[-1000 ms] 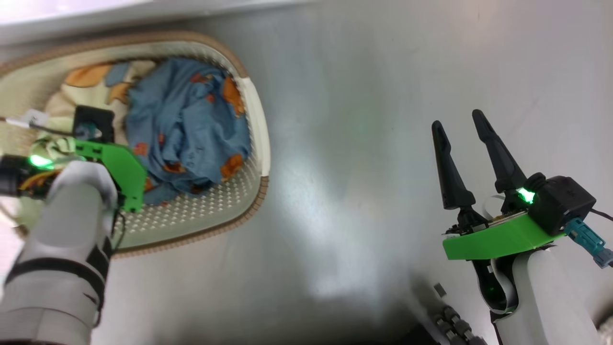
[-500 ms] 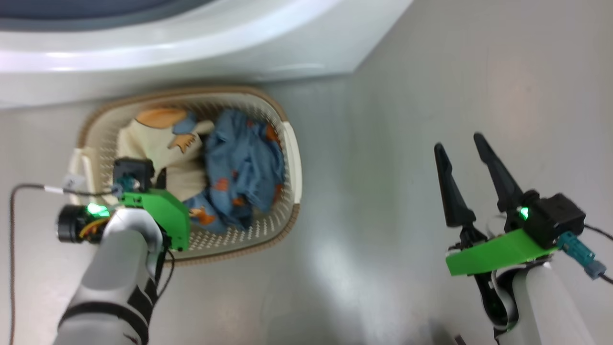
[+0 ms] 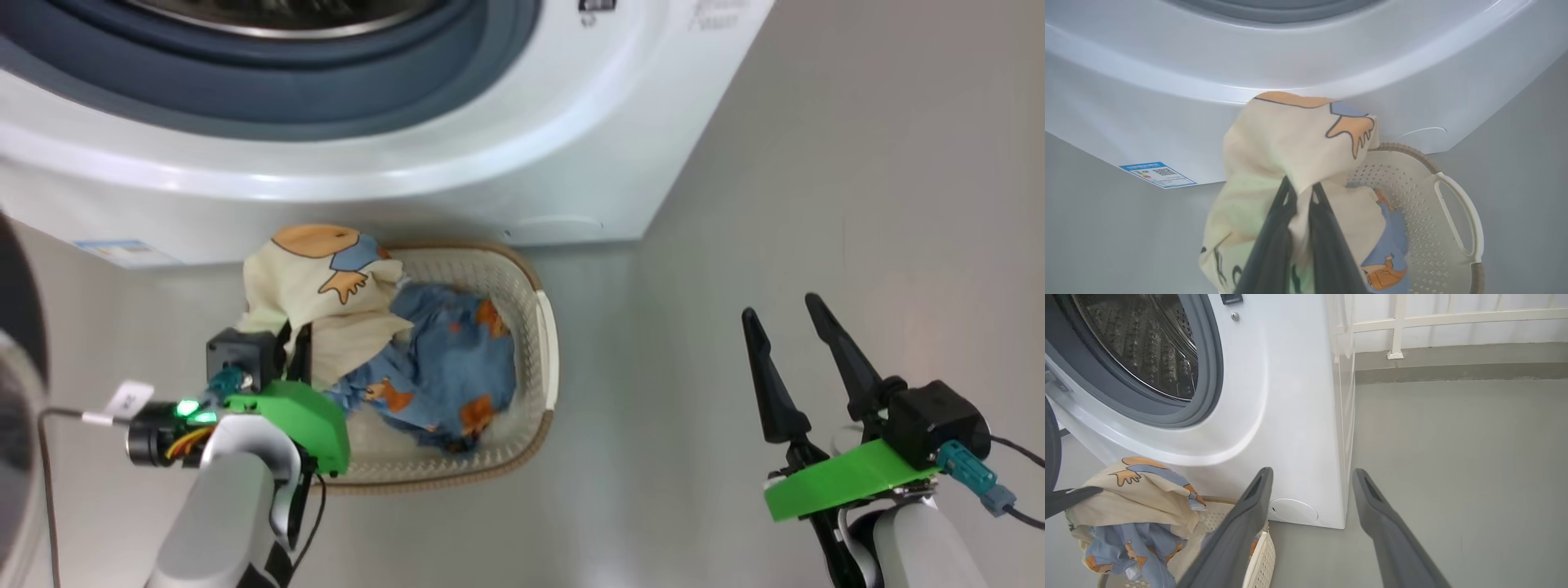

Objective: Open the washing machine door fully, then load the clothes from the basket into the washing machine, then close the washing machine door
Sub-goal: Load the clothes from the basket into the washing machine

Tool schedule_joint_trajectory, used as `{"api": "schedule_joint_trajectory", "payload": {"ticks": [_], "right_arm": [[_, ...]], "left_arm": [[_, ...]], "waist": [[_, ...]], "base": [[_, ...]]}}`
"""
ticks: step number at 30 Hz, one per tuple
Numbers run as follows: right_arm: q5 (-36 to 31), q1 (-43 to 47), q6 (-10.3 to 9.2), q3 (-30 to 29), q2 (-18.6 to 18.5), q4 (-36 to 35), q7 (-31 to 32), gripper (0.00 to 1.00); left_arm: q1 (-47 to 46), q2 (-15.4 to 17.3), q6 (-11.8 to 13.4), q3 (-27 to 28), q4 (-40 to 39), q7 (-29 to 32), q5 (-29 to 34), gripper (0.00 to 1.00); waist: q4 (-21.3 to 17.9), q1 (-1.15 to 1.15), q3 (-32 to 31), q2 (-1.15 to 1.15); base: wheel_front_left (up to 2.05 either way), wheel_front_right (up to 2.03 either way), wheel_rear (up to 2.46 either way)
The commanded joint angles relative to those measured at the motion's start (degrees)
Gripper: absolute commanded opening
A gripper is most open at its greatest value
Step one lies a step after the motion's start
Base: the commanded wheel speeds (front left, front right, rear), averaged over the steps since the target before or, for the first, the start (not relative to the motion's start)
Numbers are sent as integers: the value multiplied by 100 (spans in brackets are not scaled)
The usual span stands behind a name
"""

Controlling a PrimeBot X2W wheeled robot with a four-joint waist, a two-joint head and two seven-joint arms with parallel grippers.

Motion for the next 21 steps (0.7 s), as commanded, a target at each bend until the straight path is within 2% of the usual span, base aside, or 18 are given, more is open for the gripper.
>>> {"api": "schedule_joint_trajectory", "payload": {"ticks": [1, 11, 21], "right_arm": [[-55, 150, 10, 123, 10, -87, -27, 100], [-4, 466, 10, 153, 8, 32, -27, 100], [-31, 693, 10, 156, -7, 50, -27, 100]], "left_arm": [[182, 170, 41, 180, -243, -60, -43, 0], [1110, 203, 114, 257, -1660, -61, -34, 0], [1997, 371, 193, 412, -3120, -61, -94, 0]], "waist": [[228, 0, -435, 0], [288, 0, -1143, 0], [266, 0, -1700, 0]], "base": [[0, 0, 0], [0, 0, 0], [0, 0, 0]]}}
